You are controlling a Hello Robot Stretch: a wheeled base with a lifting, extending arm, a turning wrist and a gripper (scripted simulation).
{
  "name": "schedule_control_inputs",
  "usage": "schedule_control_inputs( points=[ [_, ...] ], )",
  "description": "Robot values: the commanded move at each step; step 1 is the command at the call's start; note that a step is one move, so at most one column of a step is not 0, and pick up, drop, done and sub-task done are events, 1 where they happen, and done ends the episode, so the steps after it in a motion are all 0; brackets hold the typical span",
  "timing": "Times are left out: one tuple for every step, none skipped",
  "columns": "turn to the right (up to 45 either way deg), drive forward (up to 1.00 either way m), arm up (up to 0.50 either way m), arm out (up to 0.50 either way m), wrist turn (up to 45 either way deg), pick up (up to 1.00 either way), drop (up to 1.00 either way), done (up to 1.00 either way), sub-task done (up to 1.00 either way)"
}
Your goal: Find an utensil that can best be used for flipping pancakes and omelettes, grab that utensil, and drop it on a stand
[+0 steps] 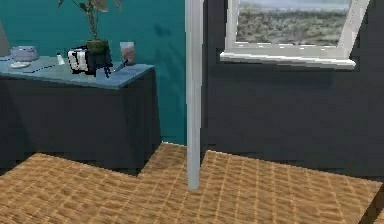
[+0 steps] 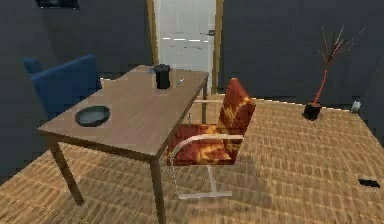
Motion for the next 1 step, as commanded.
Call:
schedule_control_inputs(
  points=[
    [-45.0,0.0,0.0,0.0,0.0,0.0,0.0,0.0,0.0]
  ],
)
